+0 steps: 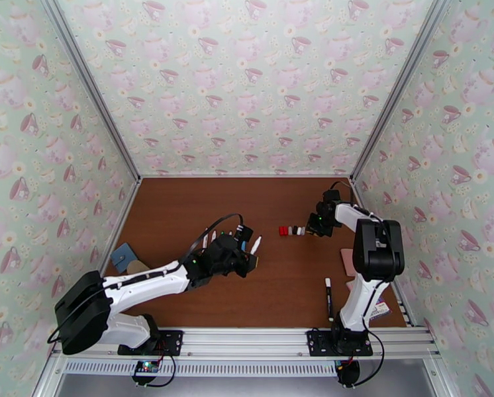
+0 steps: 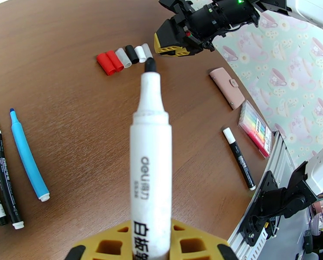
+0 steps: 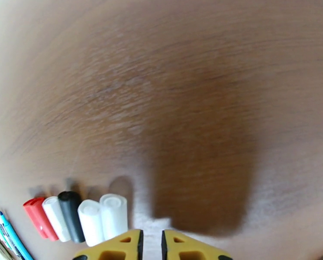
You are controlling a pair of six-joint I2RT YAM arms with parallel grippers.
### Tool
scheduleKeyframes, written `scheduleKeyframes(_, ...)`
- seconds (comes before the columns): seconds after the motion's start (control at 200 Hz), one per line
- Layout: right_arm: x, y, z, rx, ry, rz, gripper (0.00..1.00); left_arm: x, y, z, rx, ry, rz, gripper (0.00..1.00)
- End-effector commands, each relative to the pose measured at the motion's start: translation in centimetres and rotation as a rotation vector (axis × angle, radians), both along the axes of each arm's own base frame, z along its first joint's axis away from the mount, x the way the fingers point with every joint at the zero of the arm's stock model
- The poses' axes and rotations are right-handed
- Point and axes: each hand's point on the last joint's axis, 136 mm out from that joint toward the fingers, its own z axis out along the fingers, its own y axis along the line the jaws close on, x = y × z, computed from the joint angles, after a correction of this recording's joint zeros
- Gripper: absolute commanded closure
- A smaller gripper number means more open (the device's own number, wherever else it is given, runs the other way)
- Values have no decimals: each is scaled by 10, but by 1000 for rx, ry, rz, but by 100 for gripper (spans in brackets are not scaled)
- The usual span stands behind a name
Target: Open the pen caps
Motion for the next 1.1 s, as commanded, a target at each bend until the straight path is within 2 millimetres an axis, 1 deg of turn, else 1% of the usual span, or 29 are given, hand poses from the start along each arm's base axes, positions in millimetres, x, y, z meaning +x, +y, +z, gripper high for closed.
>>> scheduleKeyframes(0.0, 10, 3, 3, 21, -26, 13, 79, 2, -9, 10, -21, 1, -19, 93)
scheduleKeyframes(0.13, 11, 4, 2, 27, -27, 11, 73, 1, -12, 7, -10, 5, -31, 92)
scheduleKeyframes(0.295, 12, 5, 4, 33, -34, 7, 70, -2, -14, 3, 2, 16, -39, 92)
scheduleKeyframes(0.431, 11, 4, 11, 32, -50, -13, 69, -2, -14, 3, 5, 12, -27, 92)
scheduleKeyframes(0.496, 10, 6, 18, 40, -75, -25, 67, 0, -13, 1, 16, 8, -10, 92)
scheduleKeyframes(0.626, 0, 6, 26, 17, -112, -51, 64, 5, -9, -3, 44, 6, 34, 92)
scheduleKeyframes(0.671, -3, 7, 32, 12, -137, -56, 62, 6, -9, -4, 51, 6, 45, 92)
scheduleKeyframes(0.796, -18, 9, 46, 6, -192, -71, 57, 11, -7, -8, 101, -3, 107, 91)
scheduleKeyframes(0.861, -27, 18, 57, 32, -234, -60, 55, 16, -6, -13, 133, 6, 148, 91)
scheduleKeyframes(0.896, -32, 22, 61, 46, -251, -54, 54, 17, -8, -15, 144, 9, 156, 91)
scheduleKeyframes(1.007, -48, 43, 81, 116, -315, -6, 49, 25, -11, -23, 183, 21, 215, 91)
scheduleKeyframes(1.052, -57, 55, 86, 165, -330, 23, 47, 25, -9, -32, 209, 33, 236, 89)
scheduleKeyframes(1.062, -59, 57, 87, 175, -333, 29, 46, 28, -13, -24, 191, 25, 242, 89)
scheduleKeyframes(1.097, -67, 65, 92, 205, -346, 46, 45, 32, -15, -23, 193, 25, 259, 88)
